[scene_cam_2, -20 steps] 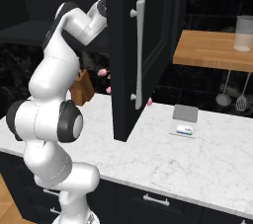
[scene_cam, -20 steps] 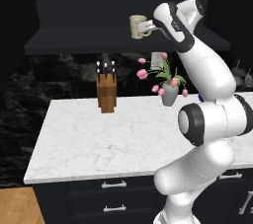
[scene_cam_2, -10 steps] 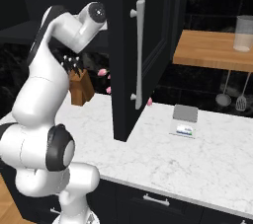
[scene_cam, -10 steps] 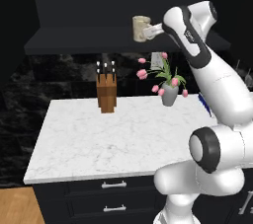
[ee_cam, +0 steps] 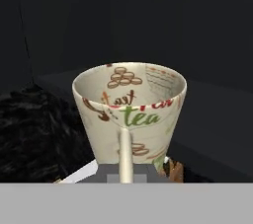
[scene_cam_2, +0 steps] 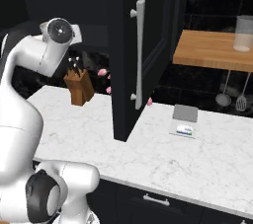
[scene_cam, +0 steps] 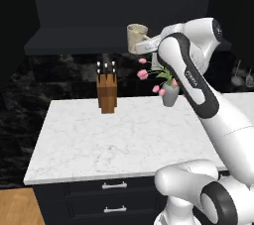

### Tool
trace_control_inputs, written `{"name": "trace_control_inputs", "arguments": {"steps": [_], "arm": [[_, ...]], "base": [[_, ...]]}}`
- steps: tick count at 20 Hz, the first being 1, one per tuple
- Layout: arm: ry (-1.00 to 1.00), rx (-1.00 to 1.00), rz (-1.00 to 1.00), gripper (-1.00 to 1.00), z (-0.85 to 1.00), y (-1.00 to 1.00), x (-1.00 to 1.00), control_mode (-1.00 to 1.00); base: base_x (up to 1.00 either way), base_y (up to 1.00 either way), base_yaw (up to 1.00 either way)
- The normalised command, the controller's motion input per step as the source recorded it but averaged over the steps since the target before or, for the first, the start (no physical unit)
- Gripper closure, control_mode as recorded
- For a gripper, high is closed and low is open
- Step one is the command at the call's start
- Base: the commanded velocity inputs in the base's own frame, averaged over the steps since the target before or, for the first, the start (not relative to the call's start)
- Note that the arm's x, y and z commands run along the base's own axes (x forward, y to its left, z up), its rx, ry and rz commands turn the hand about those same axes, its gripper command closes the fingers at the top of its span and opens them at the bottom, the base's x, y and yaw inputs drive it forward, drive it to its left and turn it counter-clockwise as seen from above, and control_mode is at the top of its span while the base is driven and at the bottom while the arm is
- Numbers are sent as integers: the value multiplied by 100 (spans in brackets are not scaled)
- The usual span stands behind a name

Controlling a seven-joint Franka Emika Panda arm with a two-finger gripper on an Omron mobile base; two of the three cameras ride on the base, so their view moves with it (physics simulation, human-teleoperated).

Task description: Gather all objects into one cabinet and sort the glasses and bowls to opposite sides.

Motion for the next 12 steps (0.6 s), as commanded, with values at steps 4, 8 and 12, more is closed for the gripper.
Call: {"name": "trace_control_inputs", "arguments": {"steps": [4,8,12], "arm": [[7,-2,-24,100,3,25,-100,-100],[3,-2,-27,100,0,1,-100,-100],[0,-1,-25,100,-4,-4,-100,-100]], "base": [[0,0,0],[0,0,0],[0,0,0]]}}
